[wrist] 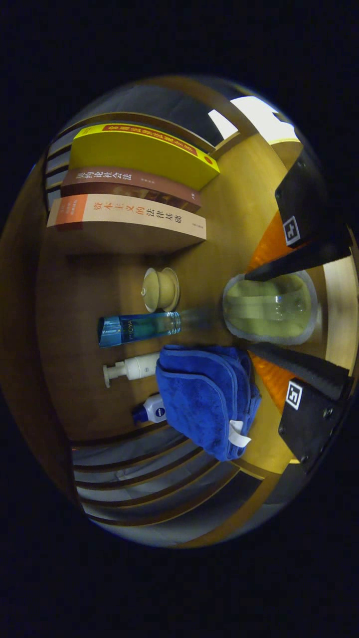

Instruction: Pull open the drawer, take out the items inside it, and place them on the countertop above the cabinet.

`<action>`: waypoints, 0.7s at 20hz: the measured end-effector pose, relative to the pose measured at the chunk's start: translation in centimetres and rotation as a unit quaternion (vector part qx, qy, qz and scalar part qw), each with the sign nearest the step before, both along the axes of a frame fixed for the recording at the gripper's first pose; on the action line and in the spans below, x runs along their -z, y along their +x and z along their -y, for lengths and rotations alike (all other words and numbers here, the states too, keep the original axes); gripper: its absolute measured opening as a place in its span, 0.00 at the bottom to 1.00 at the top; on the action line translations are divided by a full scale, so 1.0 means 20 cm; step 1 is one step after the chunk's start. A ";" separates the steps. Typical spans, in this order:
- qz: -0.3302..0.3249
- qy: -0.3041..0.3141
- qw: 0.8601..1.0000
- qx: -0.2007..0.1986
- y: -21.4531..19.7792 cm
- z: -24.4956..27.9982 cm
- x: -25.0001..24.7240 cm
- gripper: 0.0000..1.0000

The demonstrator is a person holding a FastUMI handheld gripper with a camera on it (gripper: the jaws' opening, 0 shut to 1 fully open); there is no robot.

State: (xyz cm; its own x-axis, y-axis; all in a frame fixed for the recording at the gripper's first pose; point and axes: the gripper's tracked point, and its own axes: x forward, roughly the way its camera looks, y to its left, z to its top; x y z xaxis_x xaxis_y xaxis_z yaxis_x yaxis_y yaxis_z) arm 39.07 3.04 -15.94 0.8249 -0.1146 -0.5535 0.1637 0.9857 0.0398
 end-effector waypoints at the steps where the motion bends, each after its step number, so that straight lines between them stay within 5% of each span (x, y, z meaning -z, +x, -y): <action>1: 0.001 -0.003 1.000 -0.001 -0.01 0.00 0.00 0.92; 2: 0.001 -0.007 1.000 -0.004 -0.01 -0.01 -0.01 1.00; 14: 0.058 -0.058 0.996 -0.041 -0.11 -0.11 -0.27 0.99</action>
State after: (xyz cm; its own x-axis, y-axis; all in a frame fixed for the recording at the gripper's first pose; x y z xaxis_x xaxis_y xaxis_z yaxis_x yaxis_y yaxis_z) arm 36.92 5.25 -10.60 0.8918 -0.1021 -0.4407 0.0834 0.9946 -0.0617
